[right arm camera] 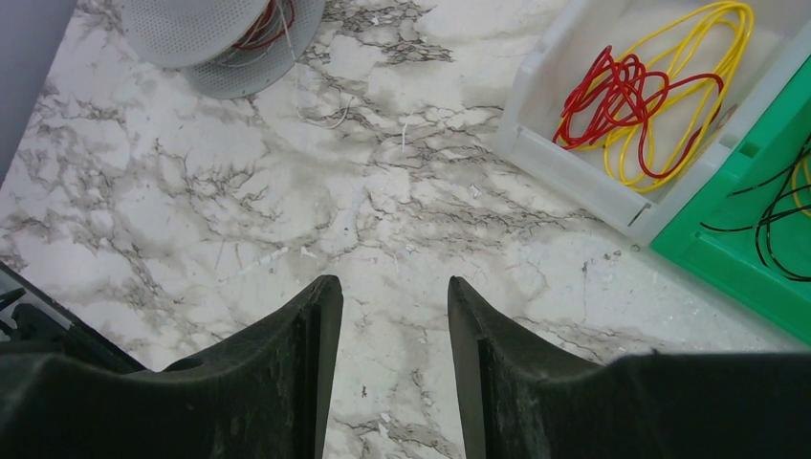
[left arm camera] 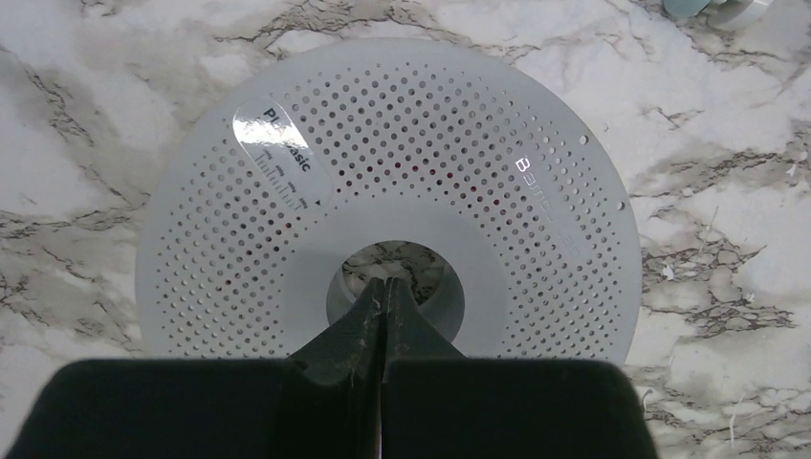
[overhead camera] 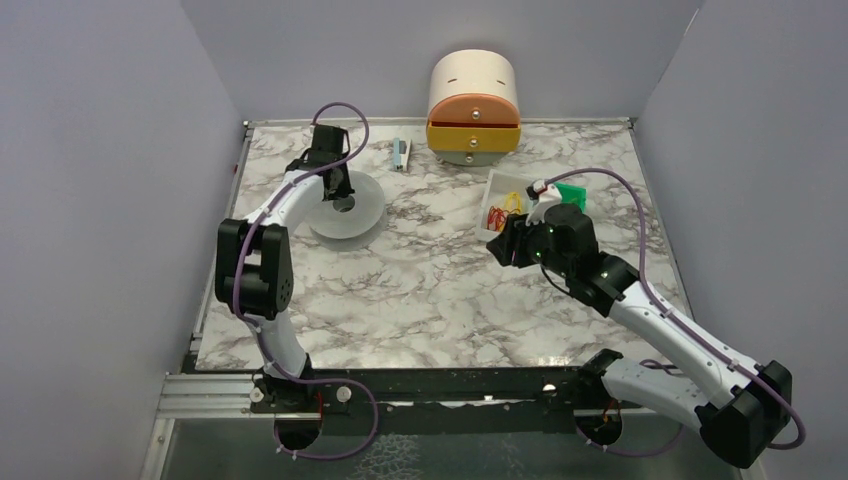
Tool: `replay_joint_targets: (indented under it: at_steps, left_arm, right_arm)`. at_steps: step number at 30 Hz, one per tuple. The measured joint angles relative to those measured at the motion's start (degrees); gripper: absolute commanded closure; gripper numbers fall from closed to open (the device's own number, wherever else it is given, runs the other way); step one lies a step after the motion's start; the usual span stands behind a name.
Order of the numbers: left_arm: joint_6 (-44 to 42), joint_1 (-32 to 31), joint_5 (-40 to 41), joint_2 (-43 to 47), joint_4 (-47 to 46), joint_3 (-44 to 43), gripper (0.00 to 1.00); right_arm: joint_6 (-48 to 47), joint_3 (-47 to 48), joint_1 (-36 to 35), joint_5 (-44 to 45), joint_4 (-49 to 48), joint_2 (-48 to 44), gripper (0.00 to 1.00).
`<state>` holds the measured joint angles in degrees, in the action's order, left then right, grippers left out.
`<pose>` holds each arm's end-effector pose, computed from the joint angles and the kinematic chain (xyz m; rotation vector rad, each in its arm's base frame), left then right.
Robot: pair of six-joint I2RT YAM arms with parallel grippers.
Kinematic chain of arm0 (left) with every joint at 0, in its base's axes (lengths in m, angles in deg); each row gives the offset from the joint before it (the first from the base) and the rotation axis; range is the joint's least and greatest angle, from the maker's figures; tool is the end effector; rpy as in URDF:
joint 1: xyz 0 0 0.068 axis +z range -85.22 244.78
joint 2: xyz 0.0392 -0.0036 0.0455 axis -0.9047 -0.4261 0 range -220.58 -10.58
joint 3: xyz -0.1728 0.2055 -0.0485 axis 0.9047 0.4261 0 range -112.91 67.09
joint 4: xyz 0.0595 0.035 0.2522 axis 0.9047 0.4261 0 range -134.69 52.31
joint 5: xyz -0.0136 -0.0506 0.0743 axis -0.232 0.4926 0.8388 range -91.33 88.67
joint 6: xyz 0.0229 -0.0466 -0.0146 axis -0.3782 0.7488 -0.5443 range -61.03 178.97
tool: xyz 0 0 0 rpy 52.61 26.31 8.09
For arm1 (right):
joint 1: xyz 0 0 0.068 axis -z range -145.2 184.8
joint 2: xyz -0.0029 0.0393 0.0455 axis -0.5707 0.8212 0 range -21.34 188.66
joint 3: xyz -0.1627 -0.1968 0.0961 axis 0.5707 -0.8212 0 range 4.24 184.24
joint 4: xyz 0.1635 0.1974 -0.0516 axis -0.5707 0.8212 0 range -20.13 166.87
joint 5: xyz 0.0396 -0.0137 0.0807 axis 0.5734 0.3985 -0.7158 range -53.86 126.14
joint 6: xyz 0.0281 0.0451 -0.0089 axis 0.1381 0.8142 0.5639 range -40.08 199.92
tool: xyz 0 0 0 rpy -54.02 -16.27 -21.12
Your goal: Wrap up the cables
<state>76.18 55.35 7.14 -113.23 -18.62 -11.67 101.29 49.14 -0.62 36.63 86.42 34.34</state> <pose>0.3919 -0.0597 0.2432 -0.2302 2.4191 -0.0290 0.1798 0.1277 0.2945 -0.2516 2.0881 0.6010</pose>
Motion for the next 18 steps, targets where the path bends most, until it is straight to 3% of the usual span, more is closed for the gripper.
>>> replay_joint_targets:
  at_steps: [18]
  left_arm:
    - [-1.0, -0.6, -5.3, -6.3, 3.5, -2.4, 1.0]
  right_arm:
    - [0.0, -2.0, 0.0, 0.0, -0.3, -0.3, 0.5]
